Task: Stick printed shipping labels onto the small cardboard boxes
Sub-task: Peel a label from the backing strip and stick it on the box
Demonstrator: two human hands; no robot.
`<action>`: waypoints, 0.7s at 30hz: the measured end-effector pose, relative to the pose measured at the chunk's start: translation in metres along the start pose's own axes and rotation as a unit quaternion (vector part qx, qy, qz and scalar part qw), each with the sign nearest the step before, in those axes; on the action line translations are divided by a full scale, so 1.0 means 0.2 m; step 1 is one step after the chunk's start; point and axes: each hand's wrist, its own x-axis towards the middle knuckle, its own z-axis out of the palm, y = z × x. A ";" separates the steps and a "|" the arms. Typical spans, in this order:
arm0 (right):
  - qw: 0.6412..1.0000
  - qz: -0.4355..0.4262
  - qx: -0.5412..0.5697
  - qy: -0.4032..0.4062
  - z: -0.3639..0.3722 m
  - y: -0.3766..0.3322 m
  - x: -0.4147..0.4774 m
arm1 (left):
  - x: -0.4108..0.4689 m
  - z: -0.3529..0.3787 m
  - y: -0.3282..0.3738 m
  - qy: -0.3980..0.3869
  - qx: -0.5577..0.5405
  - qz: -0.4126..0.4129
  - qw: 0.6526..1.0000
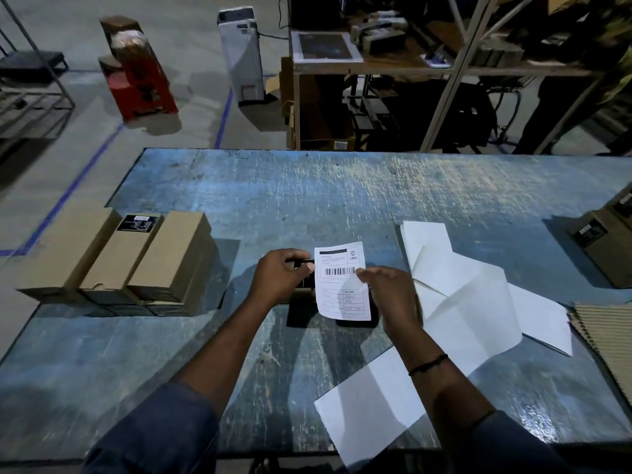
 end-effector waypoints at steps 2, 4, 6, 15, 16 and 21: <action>1.000 -0.001 -0.011 0.001 0.00 0.00 0.00 | -0.01 0.00 0.00 0.001 0.000 0.004 1.000; 1.000 -0.001 -0.011 0.002 0.00 0.00 0.00 | 0.00 0.00 -0.01 -0.001 -0.005 0.004 1.000; 1.000 -0.001 -0.008 0.003 0.01 0.01 0.00 | -0.01 -0.01 -0.01 -0.003 -0.004 0.007 1.000; 1.000 0.005 -0.023 0.006 0.00 0.00 0.00 | -0.01 0.00 -0.01 0.005 0.001 0.012 1.000; 0.999 0.000 -0.033 0.007 0.00 0.00 0.00 | -0.01 0.00 -0.01 0.005 0.001 0.013 1.000; 0.997 -0.027 -0.075 0.022 -0.01 0.00 -0.01 | -0.01 0.01 -0.01 0.008 -0.006 0.006 1.000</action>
